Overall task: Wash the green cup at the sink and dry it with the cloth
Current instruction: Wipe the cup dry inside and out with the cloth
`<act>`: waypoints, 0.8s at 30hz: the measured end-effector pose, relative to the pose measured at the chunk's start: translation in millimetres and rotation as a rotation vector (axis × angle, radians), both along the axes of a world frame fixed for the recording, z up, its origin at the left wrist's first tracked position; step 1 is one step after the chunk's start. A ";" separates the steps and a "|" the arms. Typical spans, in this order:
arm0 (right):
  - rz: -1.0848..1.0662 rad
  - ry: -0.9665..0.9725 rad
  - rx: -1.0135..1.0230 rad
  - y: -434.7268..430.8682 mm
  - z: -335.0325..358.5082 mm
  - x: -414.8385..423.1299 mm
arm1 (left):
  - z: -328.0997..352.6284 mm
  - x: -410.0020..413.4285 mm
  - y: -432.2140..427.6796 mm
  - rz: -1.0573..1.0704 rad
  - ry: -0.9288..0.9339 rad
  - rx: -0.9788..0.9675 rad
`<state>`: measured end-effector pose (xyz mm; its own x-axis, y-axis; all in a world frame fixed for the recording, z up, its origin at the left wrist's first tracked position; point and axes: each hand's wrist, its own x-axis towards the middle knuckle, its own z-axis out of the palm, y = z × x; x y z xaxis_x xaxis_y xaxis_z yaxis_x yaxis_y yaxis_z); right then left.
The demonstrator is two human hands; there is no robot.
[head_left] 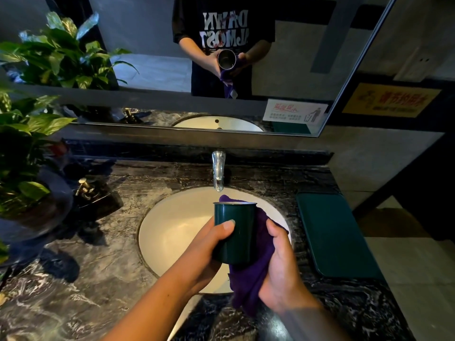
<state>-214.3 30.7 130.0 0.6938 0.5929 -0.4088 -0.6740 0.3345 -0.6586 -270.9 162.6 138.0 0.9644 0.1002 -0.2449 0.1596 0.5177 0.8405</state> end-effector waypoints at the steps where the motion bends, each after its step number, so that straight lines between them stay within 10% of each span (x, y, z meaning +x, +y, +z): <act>1: 0.003 0.006 0.007 -0.2 -0.6 -0.7 | -2.2 -0.3 -0.8 -0.004 -0.007 -0.008; 7: -0.004 0.035 0.016 -2.7 -8.8 -4.2 | -13.8 -2.3 -2.5 -0.031 -0.042 0.048; 16: -0.104 -0.016 0.033 -12.9 -8.9 6.4 | -11.1 -4.0 7.5 0.212 0.020 0.670; 24: -0.093 -0.136 -0.152 -7.5 -15.4 3.4 | 5.6 -5.7 -11.7 0.358 -0.056 0.708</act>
